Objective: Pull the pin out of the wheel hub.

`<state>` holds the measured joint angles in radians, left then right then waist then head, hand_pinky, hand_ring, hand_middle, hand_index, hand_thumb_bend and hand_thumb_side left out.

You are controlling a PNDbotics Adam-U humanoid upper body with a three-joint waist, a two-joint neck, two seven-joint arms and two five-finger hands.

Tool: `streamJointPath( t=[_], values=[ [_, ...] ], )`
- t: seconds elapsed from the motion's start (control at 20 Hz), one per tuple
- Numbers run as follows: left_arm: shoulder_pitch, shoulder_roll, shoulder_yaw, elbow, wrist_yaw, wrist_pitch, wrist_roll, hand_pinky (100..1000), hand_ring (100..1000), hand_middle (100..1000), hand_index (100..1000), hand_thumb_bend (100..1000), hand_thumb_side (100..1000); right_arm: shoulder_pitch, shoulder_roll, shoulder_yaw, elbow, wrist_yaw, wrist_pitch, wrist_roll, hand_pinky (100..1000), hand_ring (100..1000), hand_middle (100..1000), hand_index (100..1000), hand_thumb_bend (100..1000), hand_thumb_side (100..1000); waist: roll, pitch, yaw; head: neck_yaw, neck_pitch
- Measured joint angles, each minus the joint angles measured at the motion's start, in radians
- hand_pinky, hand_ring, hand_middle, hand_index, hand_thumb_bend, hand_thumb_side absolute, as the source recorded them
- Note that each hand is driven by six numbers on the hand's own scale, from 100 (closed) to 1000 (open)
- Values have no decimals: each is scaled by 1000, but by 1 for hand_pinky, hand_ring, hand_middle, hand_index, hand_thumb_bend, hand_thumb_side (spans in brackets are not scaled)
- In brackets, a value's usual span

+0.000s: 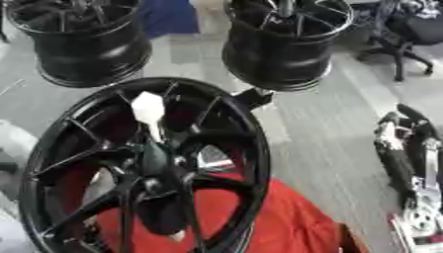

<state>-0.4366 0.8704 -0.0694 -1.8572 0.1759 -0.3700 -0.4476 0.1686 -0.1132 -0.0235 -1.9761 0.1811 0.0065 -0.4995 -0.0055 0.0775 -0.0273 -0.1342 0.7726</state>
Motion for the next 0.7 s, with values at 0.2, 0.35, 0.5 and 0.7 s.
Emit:
streamJointPath(
  t=[0.2,0.35,0.5,0.7],
  values=[
    [-98,43,-81,48,-98,-61,-71,618,664,772,837,100,260,0,-7,5,0,0,0,4,522,586,603,816,100,486,7,-2,-16,5,0],
    [-168,49,-137,96,-172,-102,-142,624,658,775,840,100,272,1,-8,6,0,0,1,5,521,586,603,816,100,488,11,-3,-26,7,0],
    [-229,39,-185,150,-241,-105,-192,635,641,780,848,100,287,1,-9,6,0,0,1,6,521,587,604,815,100,489,14,-3,-29,7,0],
    [-304,-4,-242,226,-342,-63,-234,653,643,798,867,100,302,6,-10,6,0,0,2,6,521,587,603,815,100,491,16,-3,-35,7,0]
  ],
)
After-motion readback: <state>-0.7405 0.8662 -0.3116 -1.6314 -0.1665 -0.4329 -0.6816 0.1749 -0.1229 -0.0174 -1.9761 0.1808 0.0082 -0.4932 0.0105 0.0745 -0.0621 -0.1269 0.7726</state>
